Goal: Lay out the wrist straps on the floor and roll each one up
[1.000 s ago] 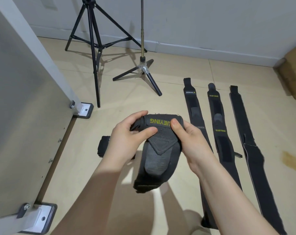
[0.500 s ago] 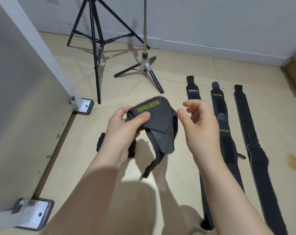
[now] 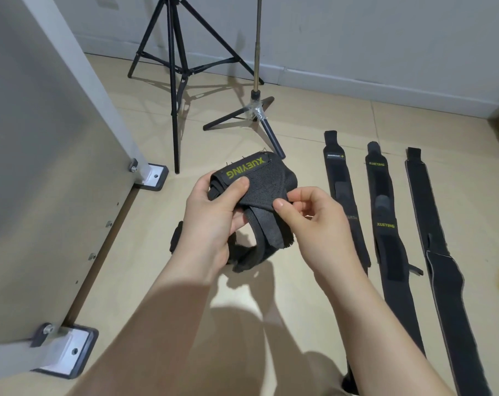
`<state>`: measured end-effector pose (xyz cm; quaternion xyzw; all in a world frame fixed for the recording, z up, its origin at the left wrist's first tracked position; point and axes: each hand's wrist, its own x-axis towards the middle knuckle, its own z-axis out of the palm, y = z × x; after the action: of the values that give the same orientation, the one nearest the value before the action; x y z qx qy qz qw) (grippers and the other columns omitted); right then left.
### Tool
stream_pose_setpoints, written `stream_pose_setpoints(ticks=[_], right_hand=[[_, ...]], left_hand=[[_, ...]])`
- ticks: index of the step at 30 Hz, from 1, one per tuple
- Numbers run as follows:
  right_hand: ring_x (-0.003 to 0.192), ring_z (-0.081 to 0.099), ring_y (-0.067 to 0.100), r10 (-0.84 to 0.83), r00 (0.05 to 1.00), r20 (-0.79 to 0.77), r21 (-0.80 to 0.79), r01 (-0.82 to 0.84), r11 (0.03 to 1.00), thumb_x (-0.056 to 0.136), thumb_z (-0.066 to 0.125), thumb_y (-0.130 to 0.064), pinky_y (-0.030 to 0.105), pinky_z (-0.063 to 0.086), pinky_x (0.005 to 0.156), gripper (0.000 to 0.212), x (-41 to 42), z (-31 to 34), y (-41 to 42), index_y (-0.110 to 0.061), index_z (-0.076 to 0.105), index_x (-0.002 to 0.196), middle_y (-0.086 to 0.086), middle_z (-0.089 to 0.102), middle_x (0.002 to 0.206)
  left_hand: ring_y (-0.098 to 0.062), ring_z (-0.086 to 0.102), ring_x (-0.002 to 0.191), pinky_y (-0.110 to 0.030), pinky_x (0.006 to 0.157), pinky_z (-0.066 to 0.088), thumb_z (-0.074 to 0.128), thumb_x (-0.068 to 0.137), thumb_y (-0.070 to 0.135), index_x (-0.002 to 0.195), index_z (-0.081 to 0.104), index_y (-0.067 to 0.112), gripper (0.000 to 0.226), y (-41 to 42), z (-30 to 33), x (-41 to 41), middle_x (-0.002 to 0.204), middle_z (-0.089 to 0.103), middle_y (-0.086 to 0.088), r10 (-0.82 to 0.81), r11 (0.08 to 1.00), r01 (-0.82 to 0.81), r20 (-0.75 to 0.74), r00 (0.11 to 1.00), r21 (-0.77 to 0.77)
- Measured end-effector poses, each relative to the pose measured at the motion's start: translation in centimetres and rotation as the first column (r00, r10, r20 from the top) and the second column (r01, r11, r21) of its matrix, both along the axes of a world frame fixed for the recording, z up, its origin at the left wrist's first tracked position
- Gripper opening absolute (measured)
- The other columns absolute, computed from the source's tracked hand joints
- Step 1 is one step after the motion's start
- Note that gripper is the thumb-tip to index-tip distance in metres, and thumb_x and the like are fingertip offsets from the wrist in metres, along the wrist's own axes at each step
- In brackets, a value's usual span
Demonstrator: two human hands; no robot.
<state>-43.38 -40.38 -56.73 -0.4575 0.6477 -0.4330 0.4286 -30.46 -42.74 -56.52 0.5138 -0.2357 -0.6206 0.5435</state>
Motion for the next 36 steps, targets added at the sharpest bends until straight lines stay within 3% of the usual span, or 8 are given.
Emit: stream_pose_setpoints(ticks=[6,10,14,18,24,31,33,36], right_hand=[[0.064,0.045,0.002,0.061,0.991,0.120,0.022,-0.064,0.998,0.082,0.066,0.002,0.008,0.041,0.061,0.026,0.0,0.2,-0.2,-0.023,0.059,0.081,-0.007,0.051,0.074],[0.059,0.049,0.005,-0.009,1.000,-0.012,0.059,0.010,0.998,0.085,0.067,-0.014,0.013,0.039,0.056,0.014,-0.1,-0.1,-0.2,-0.018,0.060,0.074,-0.006,0.057,0.066],[0.066,0.052,0.013,0.044,0.992,0.121,0.279,-0.076,0.957,0.087,0.066,-0.016,0.020,0.043,0.063,0.009,0.6,-0.5,0.1,-0.016,0.058,0.083,0.005,0.058,0.077],[0.068,0.051,0.013,-0.005,0.981,0.194,0.267,-0.048,0.963,0.085,0.067,-0.014,0.027,0.043,0.069,0.014,1.0,-0.2,0.2,-0.015,0.057,0.076,0.004,0.056,0.075],[0.071,0.065,0.014,-0.195,0.695,0.692,0.324,-0.057,0.944,0.090,0.056,-0.007,0.026,0.055,0.079,0.007,0.5,0.3,-0.3,-0.008,0.061,0.085,0.005,0.069,0.078],[0.086,0.063,0.015,-0.277,0.477,0.834,0.351,-0.072,0.934,0.090,0.053,-0.011,0.026,0.049,0.086,0.007,0.7,0.2,-0.4,-0.015,0.058,0.089,0.004,0.067,0.088],[0.081,0.059,0.014,-0.258,0.589,0.766,0.330,-0.017,0.944,0.089,0.057,-0.010,0.025,0.048,0.083,0.009,0.5,0.0,-0.3,-0.016,0.059,0.083,0.003,0.065,0.083],[0.068,0.054,0.007,-0.224,0.888,0.402,0.089,0.206,0.975,0.083,0.067,-0.004,0.015,0.044,0.070,0.019,0.5,0.3,0.2,-0.017,0.059,0.071,-0.005,0.059,0.071]], left_hand=[[-0.023,0.070,0.083,-0.038,0.074,0.059,0.061,0.088,0.005,0.115,0.056,0.002,0.027,-0.3,-0.2,0.4,0.099,0.069,-0.010,0.009,0.999,-0.008,0.043,0.999,-0.031],[-0.024,0.070,0.088,-0.036,0.076,0.059,0.062,0.088,0.004,0.114,0.056,0.004,0.027,-0.1,-0.3,0.2,0.101,0.070,-0.011,0.011,0.999,-0.009,0.062,0.998,-0.032],[-0.024,0.069,0.094,-0.039,0.081,0.057,0.060,0.090,0.006,0.121,0.053,0.003,0.032,-0.6,-0.2,0.5,0.111,0.068,-0.013,0.069,0.997,-0.069,0.003,0.998,-0.018],[-0.019,0.069,0.093,-0.034,0.080,0.058,0.059,0.091,0.010,0.122,0.055,0.006,0.031,-0.6,-0.3,0.8,0.113,0.068,-0.008,0.063,0.998,-0.063,-0.012,0.998,-0.007],[-0.005,0.062,0.057,-0.009,0.034,0.029,0.059,0.092,0.018,0.114,0.055,0.020,0.022,-1.0,0.0,2.0,0.088,0.064,0.009,0.065,0.998,-0.064,0.109,0.992,-0.018],[-0.008,0.067,0.065,-0.022,0.058,0.054,0.058,0.091,0.008,0.116,0.051,0.014,0.026,-1.0,0.1,1.3,0.097,0.062,0.000,0.099,0.993,-0.098,0.017,0.995,-0.067],[-0.011,0.067,0.069,-0.022,0.058,0.054,0.058,0.091,0.008,0.117,0.051,0.014,0.027,-1.1,0.0,1.2,0.099,0.061,-0.002,0.111,0.991,-0.109,0.015,0.994,-0.073],[-0.019,0.065,0.078,-0.021,0.057,0.053,0.058,0.091,0.009,0.117,0.049,0.016,0.028,-1.1,-0.4,0.9,0.101,0.061,-0.003,0.114,0.991,-0.111,0.041,0.993,-0.069]])
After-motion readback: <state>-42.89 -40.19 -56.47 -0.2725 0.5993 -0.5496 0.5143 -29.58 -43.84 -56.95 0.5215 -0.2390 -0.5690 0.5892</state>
